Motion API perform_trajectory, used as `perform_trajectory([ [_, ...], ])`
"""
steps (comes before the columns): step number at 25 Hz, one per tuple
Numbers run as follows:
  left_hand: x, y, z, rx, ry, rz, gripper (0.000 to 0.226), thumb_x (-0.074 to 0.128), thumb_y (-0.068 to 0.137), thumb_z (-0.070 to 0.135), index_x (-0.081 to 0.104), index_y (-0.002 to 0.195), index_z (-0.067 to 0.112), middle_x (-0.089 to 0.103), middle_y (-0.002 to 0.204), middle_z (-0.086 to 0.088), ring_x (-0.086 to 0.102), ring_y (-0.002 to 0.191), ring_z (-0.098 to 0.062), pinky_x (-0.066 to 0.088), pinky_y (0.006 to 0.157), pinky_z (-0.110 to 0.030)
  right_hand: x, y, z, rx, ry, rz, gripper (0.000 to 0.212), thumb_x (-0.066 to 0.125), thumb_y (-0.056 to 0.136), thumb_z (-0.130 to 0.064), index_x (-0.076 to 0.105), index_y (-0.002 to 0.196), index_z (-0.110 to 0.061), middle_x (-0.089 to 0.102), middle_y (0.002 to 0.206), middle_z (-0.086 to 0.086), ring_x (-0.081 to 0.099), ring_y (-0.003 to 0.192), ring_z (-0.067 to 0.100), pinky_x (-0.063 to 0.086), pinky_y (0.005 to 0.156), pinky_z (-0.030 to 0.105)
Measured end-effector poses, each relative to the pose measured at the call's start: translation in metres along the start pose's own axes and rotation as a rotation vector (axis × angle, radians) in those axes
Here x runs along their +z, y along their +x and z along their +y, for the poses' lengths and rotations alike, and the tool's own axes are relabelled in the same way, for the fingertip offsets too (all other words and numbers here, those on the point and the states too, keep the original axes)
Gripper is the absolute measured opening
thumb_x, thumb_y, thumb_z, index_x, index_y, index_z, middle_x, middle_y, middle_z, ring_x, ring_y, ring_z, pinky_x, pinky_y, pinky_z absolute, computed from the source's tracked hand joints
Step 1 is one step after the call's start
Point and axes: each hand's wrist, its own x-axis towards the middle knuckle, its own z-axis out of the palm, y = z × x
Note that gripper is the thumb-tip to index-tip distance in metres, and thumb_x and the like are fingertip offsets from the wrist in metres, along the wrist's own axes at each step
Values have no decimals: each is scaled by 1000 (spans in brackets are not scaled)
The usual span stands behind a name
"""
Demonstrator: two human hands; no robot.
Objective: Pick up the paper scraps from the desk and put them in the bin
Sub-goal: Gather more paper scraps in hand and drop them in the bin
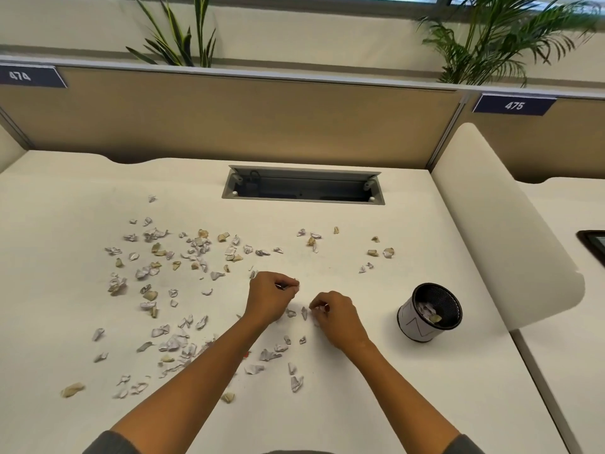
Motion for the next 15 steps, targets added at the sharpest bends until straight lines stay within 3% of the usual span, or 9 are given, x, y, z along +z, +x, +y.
perform_trajectory([
  [5,10,-9,3,-20,-14,-15,9,74,80,8,79,85,14,76,86,3,71,76,-11,55,68,-21,-57,-26,-2,112,353,82,10,70,87,-18,74,84,-27,74,83,-14,68,75,3,49,67,9],
  [12,33,-18,14,-17,-38,-57,10,73,80,6,79,82,13,76,83,1,69,69,-12,53,64,-19,-148,-60,31,185,368,355,12,70,87,-19,74,86,-30,73,77,-17,68,76,-1,49,69,14],
  [15,45,-20,22,-9,-43,-76,10,73,80,6,78,81,14,76,79,2,68,66,-11,52,64,-19,-164,-68,51,224,312,430,14,68,88,-17,73,87,-30,72,79,-17,66,78,-5,47,64,9],
])
